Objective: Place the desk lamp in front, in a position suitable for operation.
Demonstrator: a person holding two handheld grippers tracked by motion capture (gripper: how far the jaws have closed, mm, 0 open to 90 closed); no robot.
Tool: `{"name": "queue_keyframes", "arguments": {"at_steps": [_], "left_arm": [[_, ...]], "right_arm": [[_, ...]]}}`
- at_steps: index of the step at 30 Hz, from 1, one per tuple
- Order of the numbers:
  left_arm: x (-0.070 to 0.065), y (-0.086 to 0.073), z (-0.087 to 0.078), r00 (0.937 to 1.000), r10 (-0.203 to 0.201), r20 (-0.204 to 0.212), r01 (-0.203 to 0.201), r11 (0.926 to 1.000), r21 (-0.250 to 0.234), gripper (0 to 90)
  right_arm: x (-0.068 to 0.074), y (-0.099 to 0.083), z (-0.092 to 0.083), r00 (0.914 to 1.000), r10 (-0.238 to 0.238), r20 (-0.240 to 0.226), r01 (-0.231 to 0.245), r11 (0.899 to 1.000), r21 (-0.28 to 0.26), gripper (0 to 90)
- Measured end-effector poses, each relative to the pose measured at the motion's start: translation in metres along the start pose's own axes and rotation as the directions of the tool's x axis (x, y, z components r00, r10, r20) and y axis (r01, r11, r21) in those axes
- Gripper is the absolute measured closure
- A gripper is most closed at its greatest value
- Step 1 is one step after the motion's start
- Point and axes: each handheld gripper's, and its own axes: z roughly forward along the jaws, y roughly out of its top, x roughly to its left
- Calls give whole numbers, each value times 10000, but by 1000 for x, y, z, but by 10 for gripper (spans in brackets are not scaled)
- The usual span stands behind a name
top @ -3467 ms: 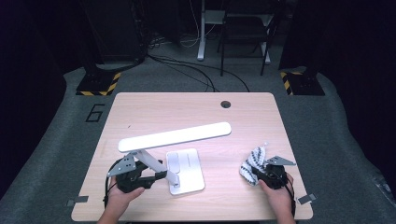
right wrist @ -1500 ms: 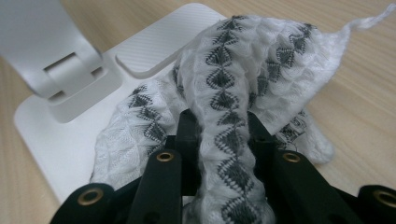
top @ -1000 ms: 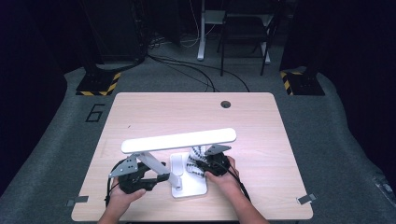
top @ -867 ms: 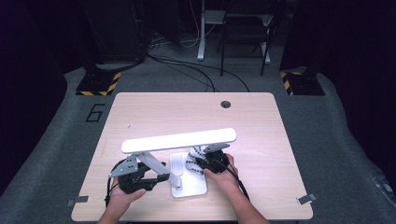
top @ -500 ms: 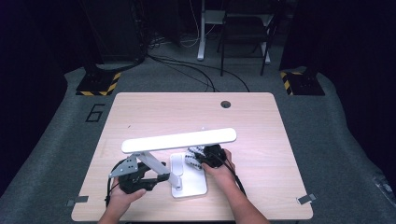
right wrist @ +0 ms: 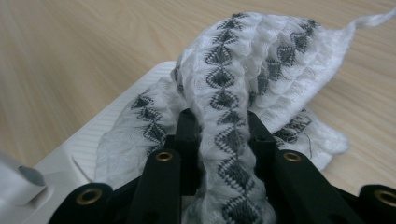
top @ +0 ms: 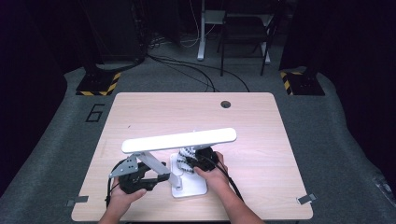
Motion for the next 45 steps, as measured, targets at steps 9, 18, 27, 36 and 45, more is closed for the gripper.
{"name": "queue_keyframes", "arguments": {"at_steps": [9, 18, 27, 36, 45], "left_arm": [[-1, 0, 0, 10000, 11, -72, -11, 10000, -15, 531], [-1, -1, 0, 10000, 6, -66, -6, 10000, -10, 531], [0, -1, 0, 10000, -14, -29, 14, 10000, -30, 531], [0, -2, 0, 10000, -19, 17, 19, 9999, -136, 530], [-1, -1, 2, 10000, 11, -97, -12, 9999, -136, 530]], "right_arm": [[10, -8, -9, 9977, -490, -460, 499, 9986, 182, 721], [26, -28, -29, 9937, -767, -818, 791, 9965, 269, 722], [29, -40, -42, 9917, -692, -1081, 722, 9971, 244, 721], [17, -35, -34, 9949, -555, -843, 568, 9983, 137, 720], [5, -25, -24, 9986, -279, -445, 283, 9996, 90, 716]]}}
